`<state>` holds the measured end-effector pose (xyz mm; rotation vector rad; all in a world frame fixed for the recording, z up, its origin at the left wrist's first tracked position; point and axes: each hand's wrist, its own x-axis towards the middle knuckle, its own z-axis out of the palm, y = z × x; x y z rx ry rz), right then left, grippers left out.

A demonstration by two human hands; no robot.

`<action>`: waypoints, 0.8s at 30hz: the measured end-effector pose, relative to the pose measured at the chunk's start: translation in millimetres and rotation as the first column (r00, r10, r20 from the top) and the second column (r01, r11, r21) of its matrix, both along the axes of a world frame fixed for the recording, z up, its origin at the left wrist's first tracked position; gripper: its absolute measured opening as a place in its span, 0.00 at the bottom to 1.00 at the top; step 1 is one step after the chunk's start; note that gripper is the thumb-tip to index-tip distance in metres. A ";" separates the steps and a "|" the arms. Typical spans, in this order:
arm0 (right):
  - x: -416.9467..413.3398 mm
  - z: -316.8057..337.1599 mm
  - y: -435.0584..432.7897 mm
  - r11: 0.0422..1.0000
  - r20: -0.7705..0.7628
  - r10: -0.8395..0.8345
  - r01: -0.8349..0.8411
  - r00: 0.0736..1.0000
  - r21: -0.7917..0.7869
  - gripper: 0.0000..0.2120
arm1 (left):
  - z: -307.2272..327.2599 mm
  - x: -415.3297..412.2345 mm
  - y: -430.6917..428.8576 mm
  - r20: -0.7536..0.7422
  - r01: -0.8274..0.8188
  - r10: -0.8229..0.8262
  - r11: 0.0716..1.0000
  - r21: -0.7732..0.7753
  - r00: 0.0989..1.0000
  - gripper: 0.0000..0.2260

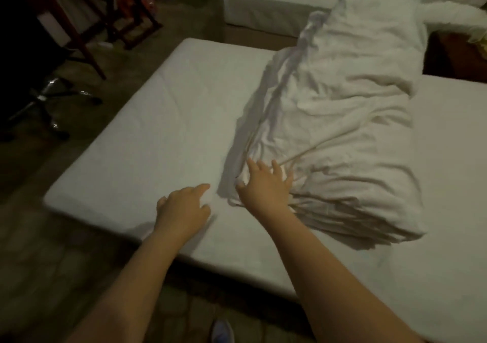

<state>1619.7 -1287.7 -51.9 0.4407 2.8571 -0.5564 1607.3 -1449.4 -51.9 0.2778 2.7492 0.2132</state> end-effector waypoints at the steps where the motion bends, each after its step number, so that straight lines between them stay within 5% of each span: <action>1: 2.9 18.7 -21.6 0.999 -0.014 0.040 -0.040 0.999 -0.025 0.27 | 19.4 2.8 -19.1 -0.022 -0.039 0.039 0.999 0.007 0.999 0.23; 9: -35.1 103.7 -179.1 0.956 -0.097 0.292 -0.292 0.951 0.014 0.22 | 92.9 -20.6 -165.7 -0.173 -0.205 0.224 0.972 0.117 0.959 0.19; 19: -156.7 114.2 -360.9 0.994 -0.039 0.114 -0.114 0.993 0.006 0.17 | 127.7 -165.6 -330.8 -0.273 0.088 -0.052 0.989 0.122 0.961 0.17; 24: -233.7 108.3 -376.7 1.000 -0.048 0.005 -0.005 0.999 -0.011 0.17 | 119.5 -246.2 -347.9 -0.313 0.163 -0.063 0.939 0.304 0.948 0.14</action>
